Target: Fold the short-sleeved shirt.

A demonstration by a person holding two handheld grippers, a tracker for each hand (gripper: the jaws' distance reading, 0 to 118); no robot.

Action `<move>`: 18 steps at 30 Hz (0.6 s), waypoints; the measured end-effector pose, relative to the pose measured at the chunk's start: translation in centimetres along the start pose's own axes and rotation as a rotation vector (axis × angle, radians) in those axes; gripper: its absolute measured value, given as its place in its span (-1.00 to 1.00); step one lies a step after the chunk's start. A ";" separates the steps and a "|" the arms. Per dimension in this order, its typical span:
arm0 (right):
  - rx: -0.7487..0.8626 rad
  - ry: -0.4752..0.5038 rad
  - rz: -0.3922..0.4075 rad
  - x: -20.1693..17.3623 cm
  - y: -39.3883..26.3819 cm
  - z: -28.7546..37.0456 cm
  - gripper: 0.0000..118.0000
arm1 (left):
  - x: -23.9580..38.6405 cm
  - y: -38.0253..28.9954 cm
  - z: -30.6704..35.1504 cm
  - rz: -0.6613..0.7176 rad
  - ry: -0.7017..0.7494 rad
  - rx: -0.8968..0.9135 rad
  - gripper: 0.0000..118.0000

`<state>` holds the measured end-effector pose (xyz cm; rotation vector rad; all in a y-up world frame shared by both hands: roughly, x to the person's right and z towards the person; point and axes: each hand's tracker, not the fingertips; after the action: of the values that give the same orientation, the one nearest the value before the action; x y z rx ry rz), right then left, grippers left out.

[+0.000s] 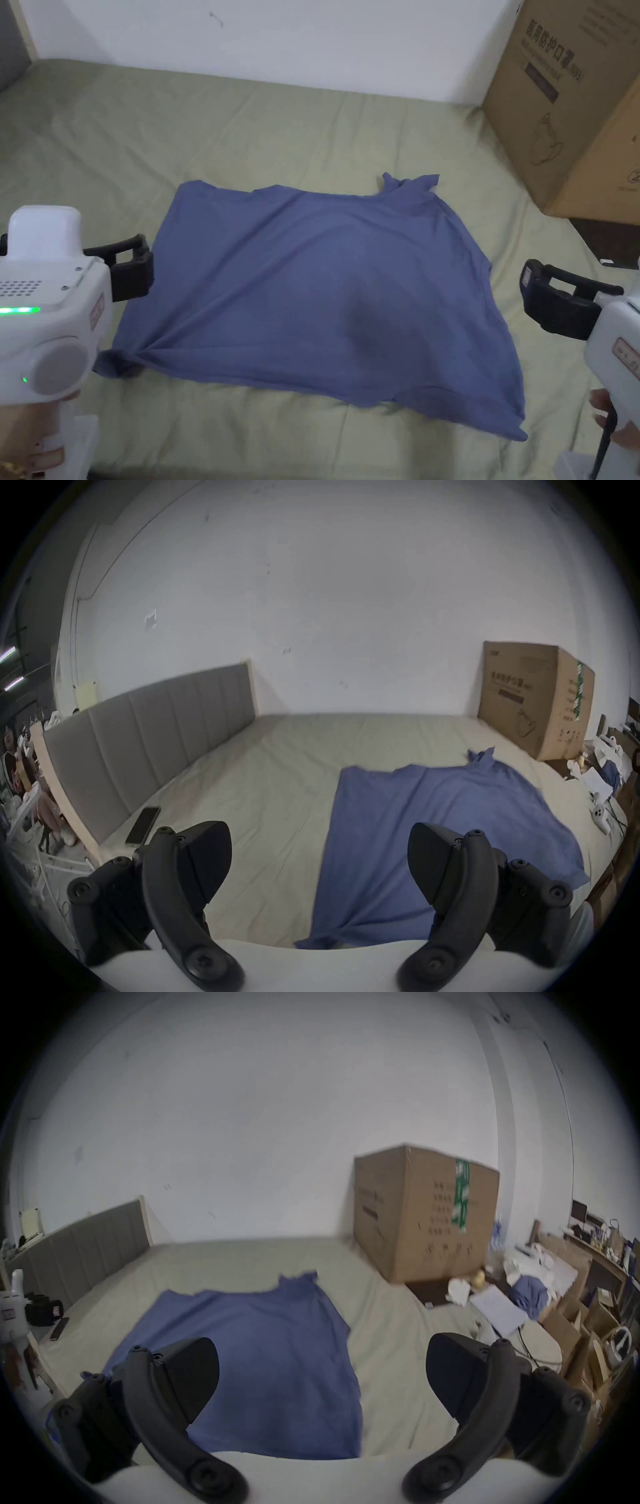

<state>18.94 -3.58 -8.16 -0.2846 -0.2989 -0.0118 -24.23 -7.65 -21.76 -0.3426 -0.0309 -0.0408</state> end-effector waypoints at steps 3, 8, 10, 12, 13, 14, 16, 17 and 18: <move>0.031 -0.009 0.008 -0.7 0.3 0.3 1.00 | 1.1 0.5 1.0 0.024 -0.024 0.047 0.69; 0.044 0.018 -0.020 -1.8 0.5 0.7 -0.21 | 2.3 1.0 1.9 0.009 -0.048 0.093 -0.66; 0.036 0.031 -0.026 -2.4 0.5 0.7 -0.94 | 2.5 1.2 2.2 0.000 -0.097 0.083 -1.00; 0.029 0.036 -0.037 -2.6 0.4 0.6 -1.00 | 2.8 1.2 2.6 -0.002 -0.109 0.100 -1.00; 0.024 0.036 -0.040 -2.8 0.4 0.6 -1.00 | 3.0 1.2 3.0 -0.004 -0.115 0.106 -1.00; 0.021 0.036 -0.042 -3.0 0.4 0.7 -1.00 | 3.1 1.1 3.1 0.000 -0.115 0.113 -1.00; 0.019 0.038 -0.049 -3.1 0.3 0.7 -1.00 | 3.0 1.2 3.0 0.004 -0.126 0.095 -1.00; 0.014 0.040 -0.052 -3.1 0.3 0.6 -1.00 | 2.9 1.2 2.9 0.011 -0.130 0.085 -1.00; 0.010 0.047 -0.058 -3.2 0.3 0.6 -1.00 | 2.8 1.2 2.8 0.021 -0.129 0.073 -1.00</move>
<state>15.74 -3.19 -8.60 -0.2654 -0.2601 -0.0739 -21.49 -5.72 -19.44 -0.2724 -0.1558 0.0033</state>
